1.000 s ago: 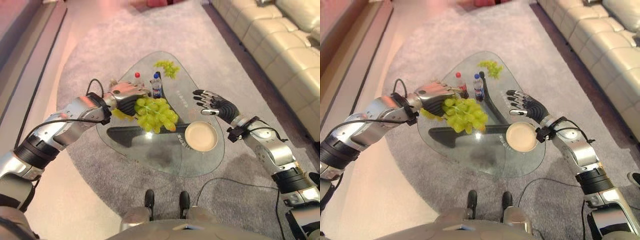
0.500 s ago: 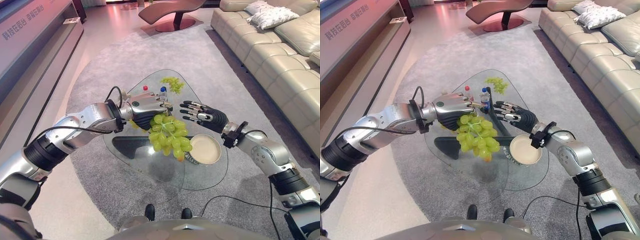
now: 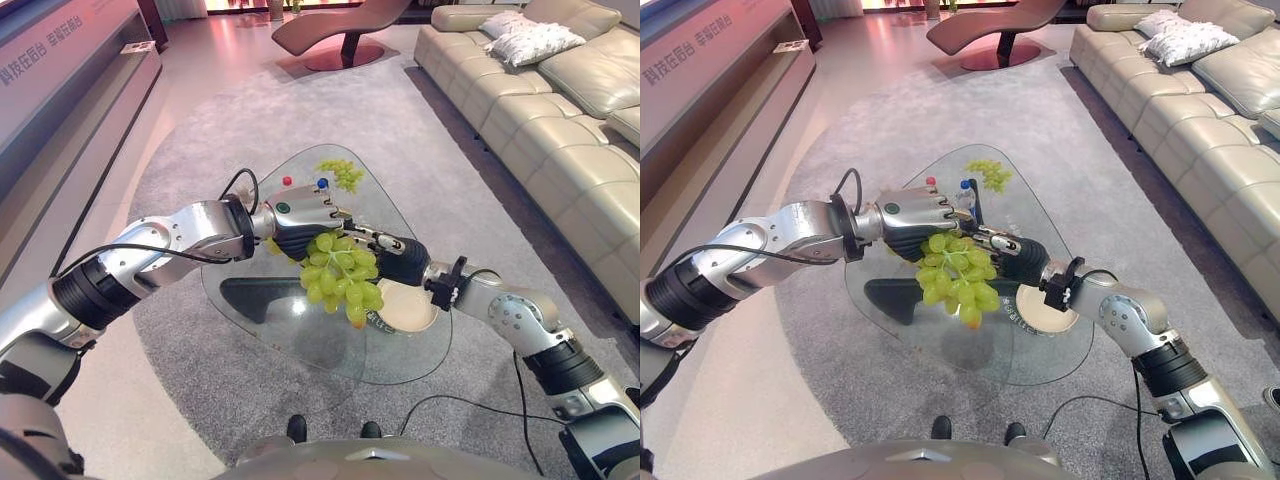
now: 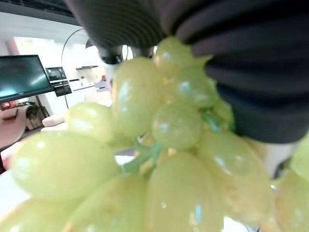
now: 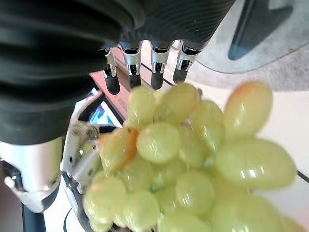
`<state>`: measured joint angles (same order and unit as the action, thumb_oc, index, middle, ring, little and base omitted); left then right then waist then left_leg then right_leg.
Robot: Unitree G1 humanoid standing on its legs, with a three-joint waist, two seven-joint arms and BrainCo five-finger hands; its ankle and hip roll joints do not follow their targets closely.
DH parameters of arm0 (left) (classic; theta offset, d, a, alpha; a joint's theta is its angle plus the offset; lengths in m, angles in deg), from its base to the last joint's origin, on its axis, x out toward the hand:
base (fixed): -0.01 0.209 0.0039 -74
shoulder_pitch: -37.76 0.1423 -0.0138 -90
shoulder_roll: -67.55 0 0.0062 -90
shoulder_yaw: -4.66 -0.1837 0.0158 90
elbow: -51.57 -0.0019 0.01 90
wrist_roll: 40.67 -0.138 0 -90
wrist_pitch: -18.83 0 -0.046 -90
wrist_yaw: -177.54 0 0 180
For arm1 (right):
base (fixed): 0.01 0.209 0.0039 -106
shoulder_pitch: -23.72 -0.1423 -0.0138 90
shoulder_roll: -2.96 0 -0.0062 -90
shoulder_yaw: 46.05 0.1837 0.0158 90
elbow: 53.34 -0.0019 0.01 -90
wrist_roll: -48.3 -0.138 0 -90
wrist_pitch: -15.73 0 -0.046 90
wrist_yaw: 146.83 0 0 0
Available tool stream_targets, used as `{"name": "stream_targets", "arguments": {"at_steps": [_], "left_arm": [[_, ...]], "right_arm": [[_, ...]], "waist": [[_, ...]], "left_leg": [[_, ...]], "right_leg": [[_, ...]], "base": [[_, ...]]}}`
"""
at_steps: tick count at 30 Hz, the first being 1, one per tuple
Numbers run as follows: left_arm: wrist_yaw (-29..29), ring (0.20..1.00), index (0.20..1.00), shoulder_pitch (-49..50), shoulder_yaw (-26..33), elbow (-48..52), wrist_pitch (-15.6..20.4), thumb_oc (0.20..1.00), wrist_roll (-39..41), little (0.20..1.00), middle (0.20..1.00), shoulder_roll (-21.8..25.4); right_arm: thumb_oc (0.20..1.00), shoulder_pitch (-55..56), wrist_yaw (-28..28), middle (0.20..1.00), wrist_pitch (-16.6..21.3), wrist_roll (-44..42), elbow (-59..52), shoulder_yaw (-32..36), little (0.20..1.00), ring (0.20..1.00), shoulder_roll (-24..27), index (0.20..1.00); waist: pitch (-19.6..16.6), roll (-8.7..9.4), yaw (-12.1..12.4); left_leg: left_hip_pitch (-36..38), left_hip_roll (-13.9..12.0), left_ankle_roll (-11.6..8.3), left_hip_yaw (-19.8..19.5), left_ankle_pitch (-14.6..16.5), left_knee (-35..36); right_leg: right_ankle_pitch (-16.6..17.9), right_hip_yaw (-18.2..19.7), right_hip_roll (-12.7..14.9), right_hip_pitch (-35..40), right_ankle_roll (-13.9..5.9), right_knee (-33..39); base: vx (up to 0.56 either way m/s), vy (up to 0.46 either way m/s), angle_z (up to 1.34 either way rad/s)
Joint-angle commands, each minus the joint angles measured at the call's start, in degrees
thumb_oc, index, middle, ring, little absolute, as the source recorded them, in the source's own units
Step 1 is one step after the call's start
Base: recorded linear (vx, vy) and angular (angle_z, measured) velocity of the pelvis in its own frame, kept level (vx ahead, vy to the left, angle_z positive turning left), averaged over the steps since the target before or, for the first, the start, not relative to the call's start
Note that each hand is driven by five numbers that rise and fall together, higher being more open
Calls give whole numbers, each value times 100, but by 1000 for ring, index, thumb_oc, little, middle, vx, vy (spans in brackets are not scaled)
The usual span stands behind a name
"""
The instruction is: Pick up fruits into the plate
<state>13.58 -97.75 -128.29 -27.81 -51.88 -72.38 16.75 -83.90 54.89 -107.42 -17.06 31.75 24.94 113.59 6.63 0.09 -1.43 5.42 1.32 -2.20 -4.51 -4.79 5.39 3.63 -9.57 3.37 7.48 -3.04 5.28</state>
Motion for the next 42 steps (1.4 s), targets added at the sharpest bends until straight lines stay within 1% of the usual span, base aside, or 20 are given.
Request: {"name": "stream_targets", "arguments": {"at_steps": [1, 3, 4, 6, 7, 12, 14, 15, 18, 21, 22, 24, 30, 38, 40, 41, 42], "left_arm": [[-167, 200, 200, -736, -56, -190, -63, 200, -102, 200, 200, 135], [-143, 200, 200, -744, -73, -204, -59, 200, -97, 200, 200, 128], [-105, 200, 200, -761, -93, -195, -55, 200, -74, 200, 200, 142], [25, 200, 200, -739, -102, -205, -30, 200, -69, 200, 200, 130], [183, 200, 200, -730, -105, -185, -76, 200, 12, 200, 200, 123], [693, 200, 200, -776, -202, -242, -294, 200, 343, 200, 200, 149], [753, 200, 200, -797, -231, -307, -350, 200, 364, 200, 200, 149], [849, 200, 200, -818, -268, -395, -395, 200, 416, 200, 200, 162], [989, 200, 200, -848, -275, -467, -483, 200, 502, 200, 200, 154], [1142, 200, 200, -869, -282, -568, -603, 200, 671, 200, 200, 111], [1186, 200, 200, -879, -281, -595, -674, 200, 705, 200, 200, 81], [1192, 200, 200, -876, -277, -689, -729, 200, 707, 200, 200, 28], [1160, 200, 200, -958, -242, -852, -798, 200, 786, 200, 200, -28], [698, 200, 200, -1180, -33, -908, -822, 200, 906, 200, 200, -151], [630, 200, 200, -1240, -9, -879, -834, 200, 947, 200, 200, -156], [615, 200, 200, -1268, -2, -866, -835, 200, 960, 200, 200, -170], [619, 200, 200, -1294, 19, -835, -854, 200, 957, 200, 200, -188]], "right_arm": [[1000, 1, 113, 1000, 27, -148, -377, 4, 1000, 1000, 8, 1000], [1000, -18, 130, 1000, 11, -144, -370, -22, 1000, 1000, 32, 1000], [1000, -39, 136, 1000, 1, -151, -384, -48, 1000, 1000, 67, 1000], [1000, -55, 172, 1000, -45, -88, -414, -69, 1000, 1000, 96, 1000], [1000, -64, 193, 1000, -38, -14, -461, -83, 1000, 1000, 134, 1000], [1000, -198, 167, 1000, -66, 131, -616, -205, 1000, 1000, 253, 1000], [1000, -242, 195, 1000, -61, 203, -634, -254, 1000, 1000, 280, 1000], [1000, -280, 224, 1000, -61, 301, -650, -304, 1000, 1000, 309, 1000], [1000, -353, 280, 1000, -86, 401, -654, -357, 1000, 1000, 343, 1000], [1000, -424, 346, 1000, -70, 610, -631, -424, 1000, 1000, 353, 1000], [1000, -451, 360, 1000, -74, 696, -637, -473, 1000, 1000, 328, 1000], [1000, -529, 392, 1000, -103, 791, -646, -525, 1000, 1000, 329, 1000], [1000, -652, 456, 1000, -217, 896, -663, -628, 1000, 1000, 322, 1000], [1000, -716, 701, 1000, -406, 1159, -543, -773, 1000, 1000, 164, 1000], [1000, -714, 744, 1000, -440, 1172, -545, -797, 1000, 1000, 138, 1000], [1000, -724, 759, 1000, -454, 1174, -538, -814, 1000, 1000, 117, 1000], [1000, -740, 758, 1000, -467, 1178, -544, -829, 1000, 1000, 94, 1000]], "waist": [[-316, 98, 93], [-323, 94, 93], [-315, 103, 90], [-327, 99, 84], [-315, 106, 74], [-312, 86, 43], [-299, 88, 33], [-301, 78, 25], [-289, 83, 22], [-286, 75, 12], [-286, 63, 7], [-283, 71, 1], [-292, 64, -7], [-314, 58, 7], [-316, 53, 13], [-315, 44, 17], [-310, 50, 22]], "left_leg": [[431, -127, -54, 614, 711, -119], [469, -137, -59, 608, 760, -104], [434, -130, -57, 615, 707, -115], [475, -142, -62, 612, 759, -96], [441, -136, -60, 615, 703, -101], [479, -145, -69, 621, 750, -87], [453, -136, -63, 626, 696, -95], [491, -140, -63, 623, 752, -90], [458, -136, -61, 647, 703, -115], [464, -140, -62, 664, 709, -125], [505, -151, -67, 668, 758, -111], [469, -141, -62, 673, 706, -119], [471, -152, -68, 685, 694, -100], [469, -164, -76, 655, 672, -62], [465, -166, -79, 653, 669, -60], [500, -175, -83, 647, 725, -60], [461, -167, -80, 647, 668, -61]], "right_leg": [[-177, -61, 311, 144, -458, -121], [-221, -52, 298, 182, -463, -104], [-177, -46, 303, 152, -455, -112], [-221, -28, 286, 184, -464, -99], [-176, -10, 286, 147, -454, -110], [-215, 64, 252, 173, -458, -92], [-168, 87, 254, 138, -446, -101], [-213, 115, 238, 172, -452, -88], [-165, 144, 242, 141, -441, -88], [-167, 185, 231, 147, -435, -79], [-213, 195, 222, 181, -442, -70], [-163, 219, 222, 145, -430, -68], [-166, 241, 218, 149, -431, -61], [-183, 251, 203, 158, -416, -43], [-189, 241, 204, 162, -417, -39], [-244, 238, 197, 200, -423, -41], [-197, 237, 203, 167, -413, -38]], "base": [[-59, -9, -3], [-11, -6, -3], [20, -12, -4], [-17, -13, -4], [-53, -11, -4], [-19, -4, -3], [-33, -1, -4], [11, -4, -4], [-43, -5, -4], [-12, -1, -7], [6, 1, -8], [-33, -1, -6], [-10, -1, -3], [0, 0, 0], [0, 0, 0], [0, 0, 0], [0, 0, 0]]}}
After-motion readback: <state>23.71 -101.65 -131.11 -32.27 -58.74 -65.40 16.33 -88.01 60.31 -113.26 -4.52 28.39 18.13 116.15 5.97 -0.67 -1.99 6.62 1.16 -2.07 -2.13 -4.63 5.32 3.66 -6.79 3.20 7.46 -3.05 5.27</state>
